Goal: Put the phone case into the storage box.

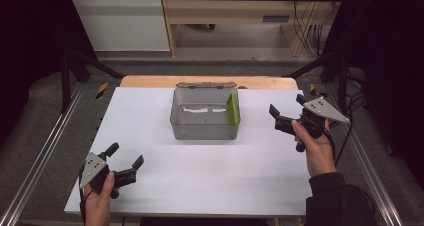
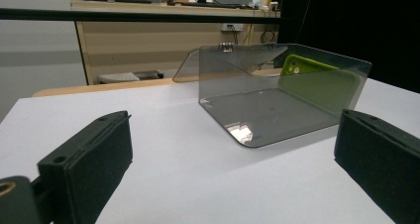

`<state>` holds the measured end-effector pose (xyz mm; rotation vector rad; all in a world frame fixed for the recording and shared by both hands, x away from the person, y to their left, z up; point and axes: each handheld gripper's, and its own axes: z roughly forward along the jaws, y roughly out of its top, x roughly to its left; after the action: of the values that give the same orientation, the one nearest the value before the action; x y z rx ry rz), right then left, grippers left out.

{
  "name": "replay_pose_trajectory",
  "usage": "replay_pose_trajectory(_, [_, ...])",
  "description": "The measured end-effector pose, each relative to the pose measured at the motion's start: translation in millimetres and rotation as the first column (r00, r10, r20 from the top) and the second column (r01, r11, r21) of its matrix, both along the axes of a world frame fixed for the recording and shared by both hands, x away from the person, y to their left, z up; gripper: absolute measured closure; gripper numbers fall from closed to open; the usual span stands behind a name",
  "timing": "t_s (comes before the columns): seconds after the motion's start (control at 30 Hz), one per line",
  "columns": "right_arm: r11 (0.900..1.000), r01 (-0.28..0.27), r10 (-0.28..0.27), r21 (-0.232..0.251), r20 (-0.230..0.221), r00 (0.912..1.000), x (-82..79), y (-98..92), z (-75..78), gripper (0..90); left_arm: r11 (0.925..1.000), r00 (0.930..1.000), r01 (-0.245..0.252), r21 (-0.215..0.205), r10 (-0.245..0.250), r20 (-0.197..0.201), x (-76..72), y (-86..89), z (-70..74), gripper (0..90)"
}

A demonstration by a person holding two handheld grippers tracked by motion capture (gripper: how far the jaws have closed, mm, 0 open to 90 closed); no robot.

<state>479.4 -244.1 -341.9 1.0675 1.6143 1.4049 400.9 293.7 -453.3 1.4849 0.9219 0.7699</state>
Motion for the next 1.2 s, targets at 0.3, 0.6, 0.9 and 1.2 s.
replay_pose_trajectory(0.3, [1.000, 0.012, -0.012, 0.000, 0.013, 0.9999, -11.0, -13.1, -7.9, 5.3, 1.0000, 1.0000, -0.003, -0.009, 0.003, 0.001, 0.1, 1.4, 0.1, 1.2])
replay_pose_trajectory(0.6, [1.000, 0.019, -0.019, 0.011, 0.017, 0.9997, -16.1, -18.7, -14.9, 5.8, 1.0000, 1.0000, -0.001, -0.008, 0.001, 0.002, -0.1, 1.8, 0.3, 1.1])
replay_pose_trajectory(0.9, [0.999, 0.026, -0.026, 0.020, 0.013, 0.9996, -20.5, -21.8, -23.6, 6.1, 1.0000, 1.0000, 0.000, -0.009, 0.000, 0.010, -0.5, 1.1, 0.6, 1.1])
replay_pose_trajectory(1.2, [1.000, 0.026, -0.026, 0.013, 0.009, 0.9996, -35.5, -25.2, -40.3, 6.3, 0.9998, 0.9999, 0.002, -0.019, -0.002, 0.015, -0.7, 1.4, 0.9, 1.1])
